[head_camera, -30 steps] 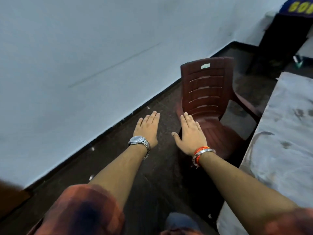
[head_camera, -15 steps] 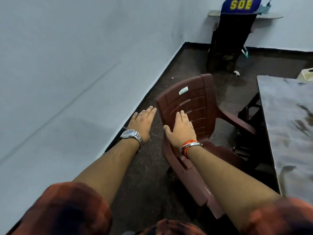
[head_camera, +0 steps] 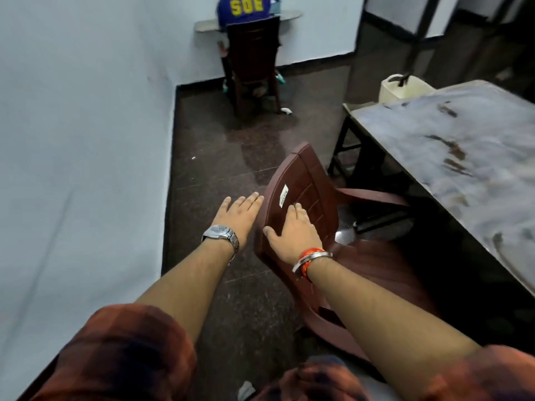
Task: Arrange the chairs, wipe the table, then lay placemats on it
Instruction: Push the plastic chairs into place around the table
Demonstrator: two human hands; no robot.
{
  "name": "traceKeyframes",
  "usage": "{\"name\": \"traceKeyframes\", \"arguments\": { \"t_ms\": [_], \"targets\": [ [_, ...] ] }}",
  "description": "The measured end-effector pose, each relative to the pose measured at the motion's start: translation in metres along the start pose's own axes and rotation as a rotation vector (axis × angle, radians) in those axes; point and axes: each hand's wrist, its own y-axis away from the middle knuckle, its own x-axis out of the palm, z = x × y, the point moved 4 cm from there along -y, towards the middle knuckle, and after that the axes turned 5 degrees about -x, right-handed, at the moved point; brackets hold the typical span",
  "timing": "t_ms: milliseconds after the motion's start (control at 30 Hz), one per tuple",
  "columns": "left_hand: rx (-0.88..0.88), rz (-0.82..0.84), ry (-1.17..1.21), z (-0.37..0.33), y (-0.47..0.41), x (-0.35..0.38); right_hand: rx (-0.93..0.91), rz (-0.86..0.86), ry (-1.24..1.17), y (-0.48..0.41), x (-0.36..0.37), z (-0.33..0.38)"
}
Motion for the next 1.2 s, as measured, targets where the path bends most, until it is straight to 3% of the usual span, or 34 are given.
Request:
{"name": "traceKeyframes", "arguments": {
  "t_ms": [267, 667, 1033, 1200],
  "targets": [
    [0.401, -0.047, -0.145, 0.008, -0.108, -0.002, 0.222, -0.001, -0.026, -0.064, 0.029, 0.019],
    [0.819, -0.123, -0.272, -0.017, -0.216, 0.002, 0.544, -0.091, -0.048, -0.129, 0.052, 0.026],
    [1.325, -0.225, -0.417, -0.043, -0.256, 0.0, 1.056, -0.337, -0.057, -0.141, 0.059, 0.032],
    [1.455, -0.276, -0.437, -0.047, -0.255, 0.001, 1.166, -0.403, 0.078, -0.139, 0.058, 0.051]
  ]
}}
